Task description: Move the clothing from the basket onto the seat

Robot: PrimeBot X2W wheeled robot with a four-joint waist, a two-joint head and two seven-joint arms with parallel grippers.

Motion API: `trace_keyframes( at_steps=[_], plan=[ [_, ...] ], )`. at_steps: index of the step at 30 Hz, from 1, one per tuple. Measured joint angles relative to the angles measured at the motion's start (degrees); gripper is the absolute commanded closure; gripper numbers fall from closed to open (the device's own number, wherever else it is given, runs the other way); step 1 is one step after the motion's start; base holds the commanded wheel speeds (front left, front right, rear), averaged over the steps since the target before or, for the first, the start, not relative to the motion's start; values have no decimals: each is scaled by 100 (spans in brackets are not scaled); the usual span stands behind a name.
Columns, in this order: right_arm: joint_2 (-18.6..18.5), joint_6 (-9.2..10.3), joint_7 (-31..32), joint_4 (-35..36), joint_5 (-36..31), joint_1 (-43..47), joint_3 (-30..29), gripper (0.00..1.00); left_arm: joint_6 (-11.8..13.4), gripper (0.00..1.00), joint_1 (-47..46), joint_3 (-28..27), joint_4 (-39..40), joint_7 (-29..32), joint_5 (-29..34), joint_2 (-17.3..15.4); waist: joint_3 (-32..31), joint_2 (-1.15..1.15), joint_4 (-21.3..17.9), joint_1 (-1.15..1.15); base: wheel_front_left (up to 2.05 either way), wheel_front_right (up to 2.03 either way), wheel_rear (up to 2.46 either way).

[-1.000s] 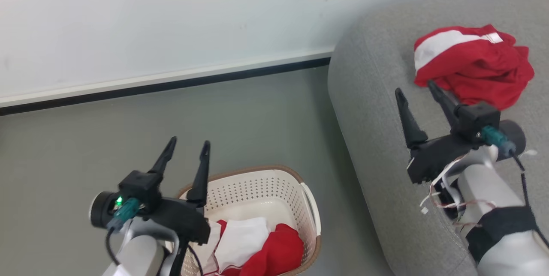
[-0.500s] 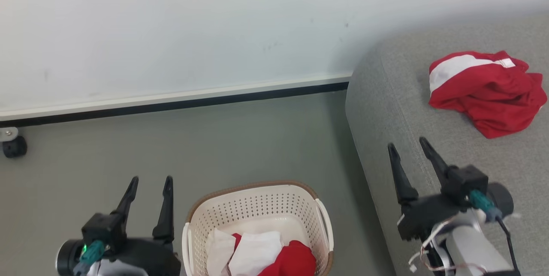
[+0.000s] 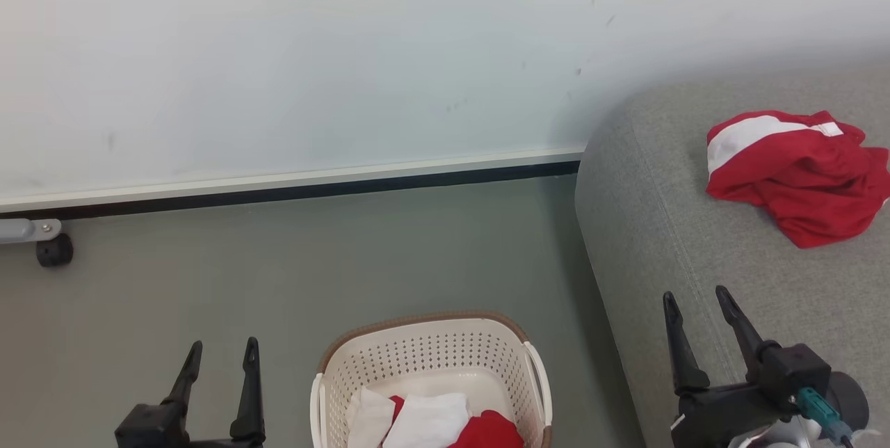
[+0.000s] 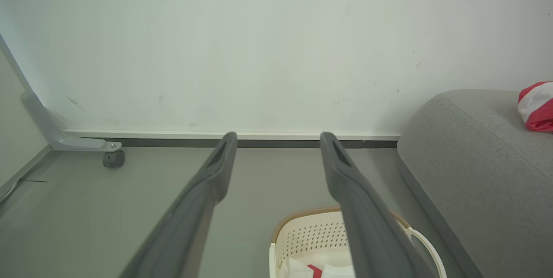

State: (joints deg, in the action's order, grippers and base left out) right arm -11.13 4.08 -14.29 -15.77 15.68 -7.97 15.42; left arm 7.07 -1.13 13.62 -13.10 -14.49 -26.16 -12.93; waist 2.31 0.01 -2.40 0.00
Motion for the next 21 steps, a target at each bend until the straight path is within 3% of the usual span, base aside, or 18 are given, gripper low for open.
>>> trace_keyframes(
  at_steps=[21],
  plan=[
    [-23, 101, 0, 808, -19, 675, -177, 0, 4, 0, 404, -405, 302, 0, 467, 200, -276, -1, 155, -1, 0, 0, 0]
  ],
)
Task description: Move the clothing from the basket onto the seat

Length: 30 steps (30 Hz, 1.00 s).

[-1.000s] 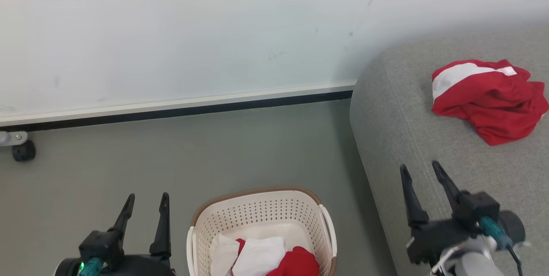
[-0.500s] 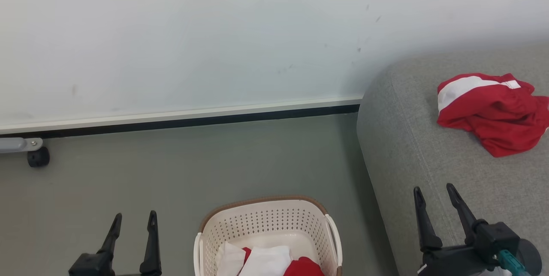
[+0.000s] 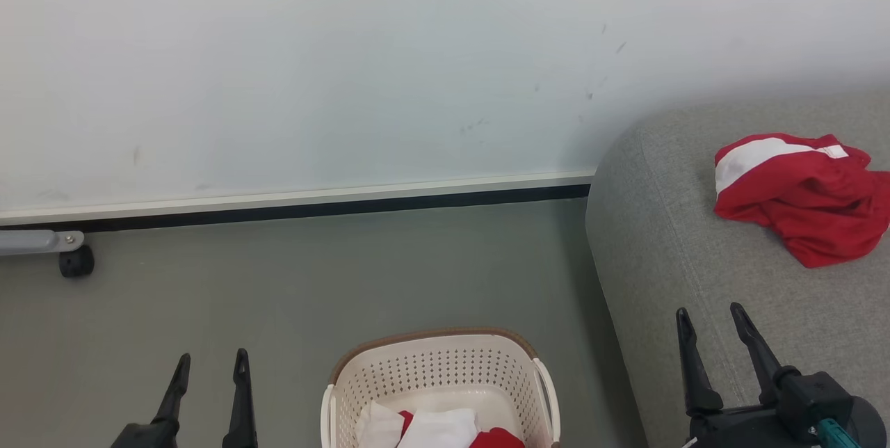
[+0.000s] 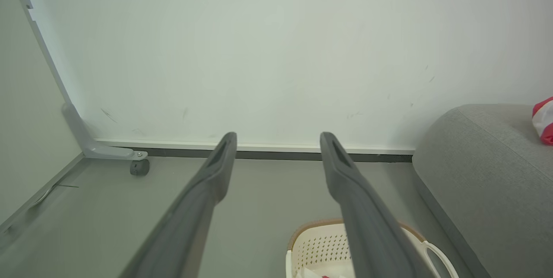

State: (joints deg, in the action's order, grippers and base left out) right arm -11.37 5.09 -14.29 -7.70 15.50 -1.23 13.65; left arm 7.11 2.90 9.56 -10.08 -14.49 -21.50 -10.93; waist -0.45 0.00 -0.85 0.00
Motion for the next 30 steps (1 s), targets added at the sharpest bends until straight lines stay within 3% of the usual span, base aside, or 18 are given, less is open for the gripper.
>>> trace_keyframes(
  at_steps=[21, 30],
  plan=[
    [-29, 44, 0, 267, -43, 84, -157, 0, 0, 0, 100, -107, 254, 0, 154, 71, 218, 0, -15, 0, 0, 0, 0],
    [-142, 45, 0, 401, -43, 26, -371, 0, -116, 0, -237, 265, 172, 1, 367, 126, 558, 0, -46, 0, 0, 0, 0]
  ],
)
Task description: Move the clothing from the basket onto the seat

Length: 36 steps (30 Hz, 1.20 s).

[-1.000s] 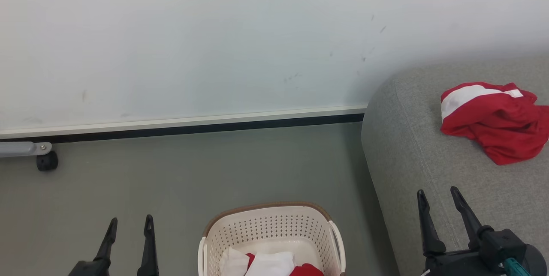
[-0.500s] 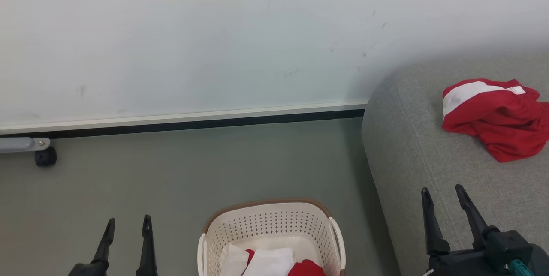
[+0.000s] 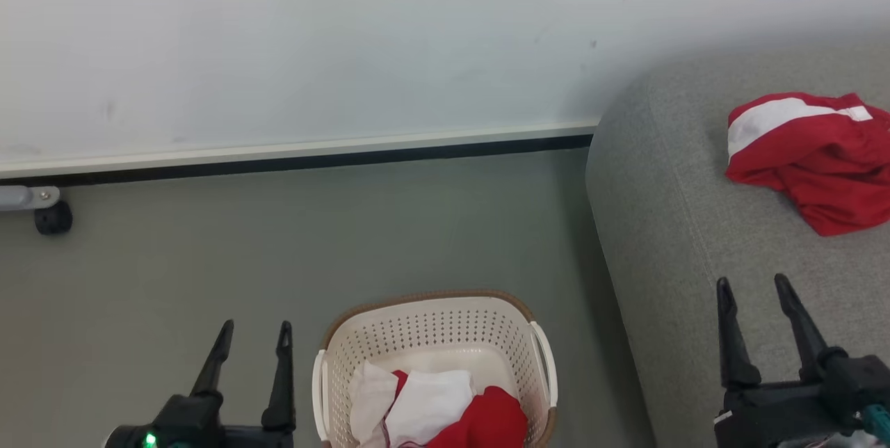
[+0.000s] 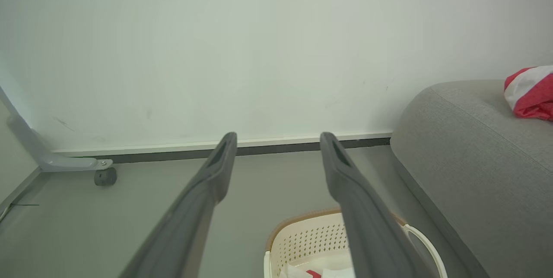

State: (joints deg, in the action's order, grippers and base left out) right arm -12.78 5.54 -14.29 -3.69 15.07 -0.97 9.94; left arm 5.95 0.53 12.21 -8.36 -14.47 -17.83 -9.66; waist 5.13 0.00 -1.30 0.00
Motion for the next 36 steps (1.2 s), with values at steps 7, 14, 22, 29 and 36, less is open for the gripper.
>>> trace_keyframes(
  at_steps=[7, 14, 22, 29, 36],
  plan=[
    [-226, 0, -1, 107, 1, -478, -229, 0, -170, 0, -693, 470, -525, 187, 192, 154, 481, 0, -54, -1, 0, 0, 0],
    [-301, -7, 0, 219, 2, -975, -314, 0, -350, 0, -1315, 911, -1165, 424, 485, 322, 1032, 0, -156, -1, 0, 0, 0],
    [-493, -33, 9, 452, 2, -1498, -511, 0, -506, 0, -2008, 1463, -1923, 735, 791, 545, 1698, -1, -302, -1, 0, 0, 0],
    [-571, -33, 15, 778, -57, -1829, -521, 0, -597, 0, -2618, 1742, -2594, 1015, 907, 623, 2288, -1, -423, -2, 0, 0, 0],
    [-571, -26, 16, 1137, -110, -2124, -493, 0, -772, 0, -3148, 2130, -3152, 1268, 1203, 657, 2885, -1, -549, -2, 0, 0, 0]
  ],
)
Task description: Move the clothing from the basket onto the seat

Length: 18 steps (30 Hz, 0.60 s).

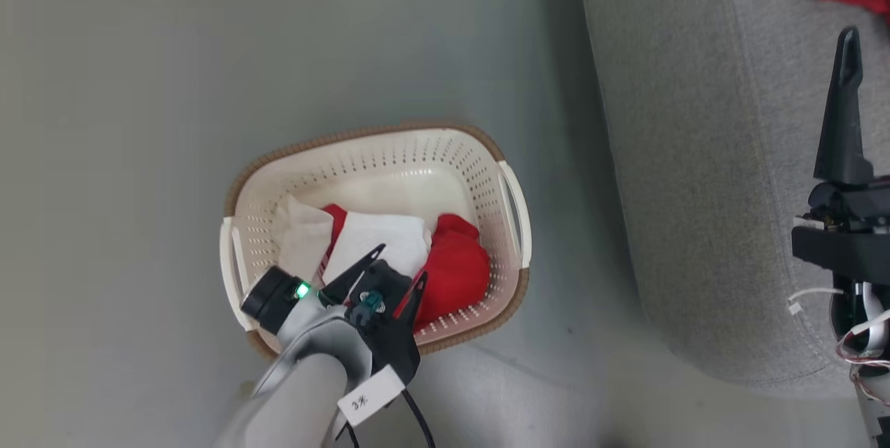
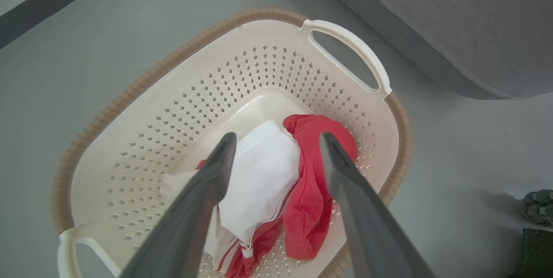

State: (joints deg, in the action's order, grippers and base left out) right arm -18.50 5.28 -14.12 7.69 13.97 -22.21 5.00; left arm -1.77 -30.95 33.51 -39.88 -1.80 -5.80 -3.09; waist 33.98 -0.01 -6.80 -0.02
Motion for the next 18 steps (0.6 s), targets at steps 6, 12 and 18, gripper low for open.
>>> trace_keyframes(
  at_steps=[6, 12, 18],
  plan=[
    [0, 0, 1, 249, -43, -295, 47, 0, -25, 0, -440, 59, -342, 92, 19, 7, 516, 0, -89, 0, 0, 0, 0],
    [-2, 0, 0, 515, -68, -559, 43, 0, -48, 0, -826, 194, -572, 126, 35, 11, 1032, 0, -170, 1, 0, 0, 0],
    [5, 1, -1, 653, -93, -901, 87, 0, -74, 0, -1223, 335, -761, 126, 52, 21, 1540, 0, -240, 1, 0, 0, 0]
  ],
)
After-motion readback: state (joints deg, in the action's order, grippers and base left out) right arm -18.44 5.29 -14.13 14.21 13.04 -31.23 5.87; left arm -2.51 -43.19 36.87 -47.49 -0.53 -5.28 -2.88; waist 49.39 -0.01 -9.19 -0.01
